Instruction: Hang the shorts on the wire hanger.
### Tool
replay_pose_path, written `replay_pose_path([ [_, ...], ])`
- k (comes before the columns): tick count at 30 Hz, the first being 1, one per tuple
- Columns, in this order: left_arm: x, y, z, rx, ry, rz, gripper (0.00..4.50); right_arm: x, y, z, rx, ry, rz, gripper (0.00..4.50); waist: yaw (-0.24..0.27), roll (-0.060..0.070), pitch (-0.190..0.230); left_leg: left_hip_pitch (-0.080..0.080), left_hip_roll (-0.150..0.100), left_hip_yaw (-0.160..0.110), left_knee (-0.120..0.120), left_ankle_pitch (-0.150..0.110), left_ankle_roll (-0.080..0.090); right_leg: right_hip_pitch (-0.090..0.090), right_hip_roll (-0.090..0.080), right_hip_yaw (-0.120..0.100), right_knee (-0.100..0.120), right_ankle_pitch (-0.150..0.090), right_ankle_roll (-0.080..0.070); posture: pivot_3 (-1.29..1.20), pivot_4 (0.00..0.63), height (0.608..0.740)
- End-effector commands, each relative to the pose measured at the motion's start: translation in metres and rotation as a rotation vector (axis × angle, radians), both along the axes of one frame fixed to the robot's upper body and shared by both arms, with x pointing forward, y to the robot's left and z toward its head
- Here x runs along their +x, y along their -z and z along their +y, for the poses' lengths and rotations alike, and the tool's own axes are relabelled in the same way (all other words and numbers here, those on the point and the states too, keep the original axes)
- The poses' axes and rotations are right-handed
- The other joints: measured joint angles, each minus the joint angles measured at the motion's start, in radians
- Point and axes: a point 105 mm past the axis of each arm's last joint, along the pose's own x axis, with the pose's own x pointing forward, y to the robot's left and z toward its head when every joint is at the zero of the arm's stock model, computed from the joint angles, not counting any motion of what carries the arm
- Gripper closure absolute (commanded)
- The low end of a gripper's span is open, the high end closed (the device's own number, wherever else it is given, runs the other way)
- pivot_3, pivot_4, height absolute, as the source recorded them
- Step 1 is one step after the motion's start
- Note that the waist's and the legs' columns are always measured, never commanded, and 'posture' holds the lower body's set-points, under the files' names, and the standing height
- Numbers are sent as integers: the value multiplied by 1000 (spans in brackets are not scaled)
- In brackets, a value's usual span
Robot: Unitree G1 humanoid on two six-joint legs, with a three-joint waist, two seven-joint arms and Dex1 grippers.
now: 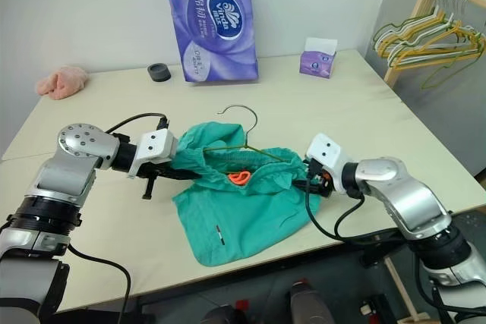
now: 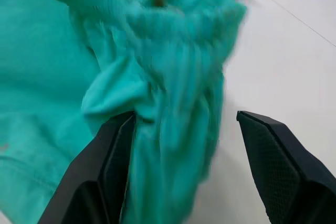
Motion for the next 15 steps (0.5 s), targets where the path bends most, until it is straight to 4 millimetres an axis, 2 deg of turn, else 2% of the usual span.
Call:
replay_pose_path([
  [1, -1, -10, -7, -12, 34, -35, 4500, 1, -3, 10, -32, -90, -2, 1221, 1, 0, 0, 0, 0, 0, 0, 0, 0, 0, 0, 0, 0, 0, 0, -197, 83, 740],
  [3, -1, -11, -9, -19, 37, -34, 4500, 2, 1, 12, -54, -117, 15, 1221, 3, 0, 0, 0, 0, 0, 0, 0, 0, 0, 0, 0, 0, 0, 0, -196, 82, 740],
  [6, -3, -13, -12, -33, 49, -23, 4500, 6, 4, 15, -79, -154, 30, 1773, 2, 0, 0, 0, 0, 0, 0, 0, 0, 0, 0, 0, 0, 0, 0, -191, 82, 740],
  [14, -8, -13, -16, -63, 66, -5, 4500, 5, 0, 20, -69, -208, 53, 4478, 1, 0, 0, 0, 0, 0, 0, 0, 0, 0, 0, 0, 0, 0, 0, -191, 81, 740],
  [15, -9, -14, -18, -76, 68, -2, 4500, 3, -1, 20, -62, -214, 61, 4478, 1, 0, 0, 0, 0, -1, 0, 0, 0, 0, 0, 0, 0, 0, 0, -193, 80, 740],
])
